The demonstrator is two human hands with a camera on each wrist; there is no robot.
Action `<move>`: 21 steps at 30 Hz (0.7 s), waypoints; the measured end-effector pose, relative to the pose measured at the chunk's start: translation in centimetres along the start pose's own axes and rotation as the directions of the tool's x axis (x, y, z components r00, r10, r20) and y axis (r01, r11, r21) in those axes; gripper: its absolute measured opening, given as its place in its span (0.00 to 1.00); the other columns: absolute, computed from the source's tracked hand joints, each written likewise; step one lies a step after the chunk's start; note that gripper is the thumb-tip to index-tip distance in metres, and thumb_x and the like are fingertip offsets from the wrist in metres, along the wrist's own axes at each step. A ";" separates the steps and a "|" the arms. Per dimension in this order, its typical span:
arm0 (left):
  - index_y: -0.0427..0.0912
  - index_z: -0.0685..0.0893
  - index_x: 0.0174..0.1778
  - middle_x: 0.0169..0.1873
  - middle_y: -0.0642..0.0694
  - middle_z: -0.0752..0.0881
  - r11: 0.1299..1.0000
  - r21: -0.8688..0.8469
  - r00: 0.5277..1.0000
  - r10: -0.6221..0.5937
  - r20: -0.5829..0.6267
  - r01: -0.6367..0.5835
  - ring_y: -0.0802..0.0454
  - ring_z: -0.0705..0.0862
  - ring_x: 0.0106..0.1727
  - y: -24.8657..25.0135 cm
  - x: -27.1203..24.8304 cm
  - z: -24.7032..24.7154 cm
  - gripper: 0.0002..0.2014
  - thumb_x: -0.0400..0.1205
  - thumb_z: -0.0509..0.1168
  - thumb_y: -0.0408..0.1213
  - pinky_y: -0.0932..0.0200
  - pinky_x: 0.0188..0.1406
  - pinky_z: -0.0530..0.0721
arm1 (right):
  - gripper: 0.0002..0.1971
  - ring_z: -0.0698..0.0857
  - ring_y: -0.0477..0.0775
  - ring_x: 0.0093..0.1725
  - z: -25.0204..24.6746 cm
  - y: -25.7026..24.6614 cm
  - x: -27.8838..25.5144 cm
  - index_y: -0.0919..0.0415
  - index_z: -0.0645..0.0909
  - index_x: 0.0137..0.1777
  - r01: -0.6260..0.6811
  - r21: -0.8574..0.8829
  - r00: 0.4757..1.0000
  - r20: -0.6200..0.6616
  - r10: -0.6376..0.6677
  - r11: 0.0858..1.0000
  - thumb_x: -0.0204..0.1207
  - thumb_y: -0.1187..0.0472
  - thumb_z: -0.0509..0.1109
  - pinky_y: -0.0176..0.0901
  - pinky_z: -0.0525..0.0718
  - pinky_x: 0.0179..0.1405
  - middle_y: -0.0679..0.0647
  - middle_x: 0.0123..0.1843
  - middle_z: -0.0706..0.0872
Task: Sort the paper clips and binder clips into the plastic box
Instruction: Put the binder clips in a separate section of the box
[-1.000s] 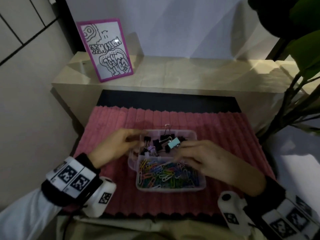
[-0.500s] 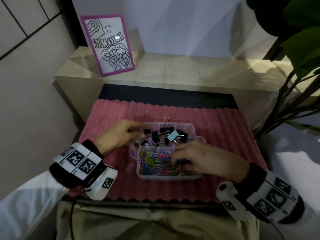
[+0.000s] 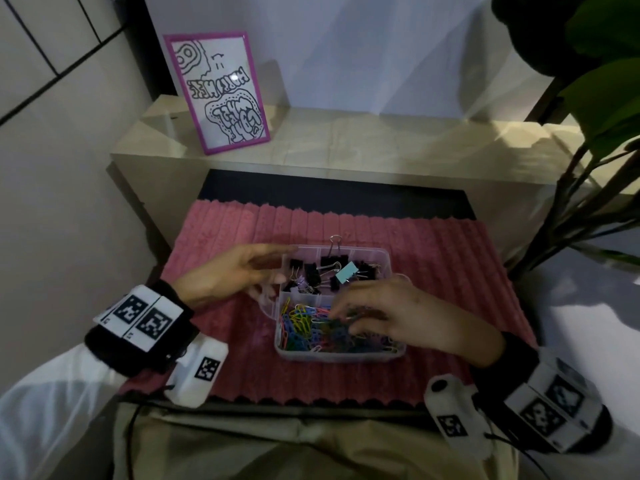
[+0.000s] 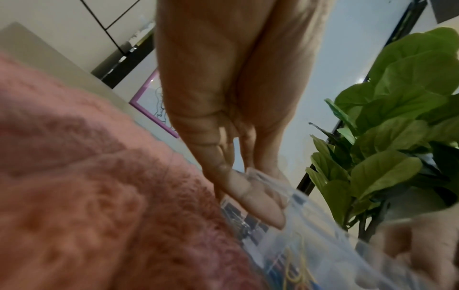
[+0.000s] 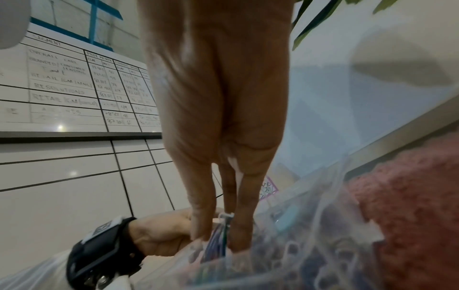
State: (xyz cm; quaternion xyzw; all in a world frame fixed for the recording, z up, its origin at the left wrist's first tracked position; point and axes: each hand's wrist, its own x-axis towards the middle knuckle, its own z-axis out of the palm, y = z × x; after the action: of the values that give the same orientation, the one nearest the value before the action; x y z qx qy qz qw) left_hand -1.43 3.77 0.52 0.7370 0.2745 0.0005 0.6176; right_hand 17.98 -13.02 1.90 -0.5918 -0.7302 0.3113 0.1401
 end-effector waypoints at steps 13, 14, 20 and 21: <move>0.47 0.66 0.70 0.46 0.44 0.85 0.985 0.094 0.969 -0.123 -0.212 0.146 0.50 0.90 0.34 -0.8 -2.4 1.6 0.43 0.61 0.75 0.53 0.57 0.38 0.89 | 0.04 0.86 0.48 0.38 0.0 3.2 -5.1 0.58 0.82 0.46 -0.266 -0.006 0.855 -0.463 0.233 0.964 0.73 0.66 0.70 0.41 0.82 0.39 0.45 0.38 0.85; 0.41 0.68 0.68 0.42 0.42 0.85 0.986 0.035 0.967 -0.151 -0.204 0.161 0.50 0.89 0.31 -1.0 -2.4 1.8 0.37 0.65 0.74 0.48 0.55 0.36 0.90 | 0.05 0.86 0.52 0.36 0.3 3.3 -5.3 0.57 0.79 0.47 -0.323 0.097 0.793 -0.516 0.325 0.942 0.74 0.64 0.71 0.45 0.82 0.39 0.49 0.36 0.86; 0.27 0.71 0.55 0.35 0.36 0.84 0.981 -0.088 0.975 -0.180 -0.127 0.170 0.53 0.87 0.26 -0.9 -1.7 2.9 0.14 0.77 0.65 0.26 0.62 0.25 0.87 | 0.13 0.81 0.37 0.20 1.8 3.3 -3.7 0.57 0.72 0.55 -0.492 0.395 0.744 -0.271 0.611 0.776 0.75 0.55 0.70 0.32 0.75 0.21 0.49 0.28 0.85; 0.28 0.71 0.55 0.35 0.36 0.84 0.983 -0.087 0.977 -0.171 -0.129 0.161 0.53 0.87 0.26 -0.6 -1.6 2.8 0.13 0.77 0.65 0.25 0.62 0.24 0.86 | 0.12 0.79 0.37 0.18 1.7 3.4 -3.4 0.59 0.73 0.54 -0.477 0.391 0.741 -0.304 0.599 0.788 0.75 0.59 0.70 0.30 0.73 0.19 0.49 0.28 0.84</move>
State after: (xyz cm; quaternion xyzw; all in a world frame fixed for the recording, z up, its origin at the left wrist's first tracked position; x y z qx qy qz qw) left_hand -2.09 0.59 -0.19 0.6857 0.3764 0.0098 0.6229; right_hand 20.53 -16.38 -0.93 -0.8037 -0.4255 0.3091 0.2783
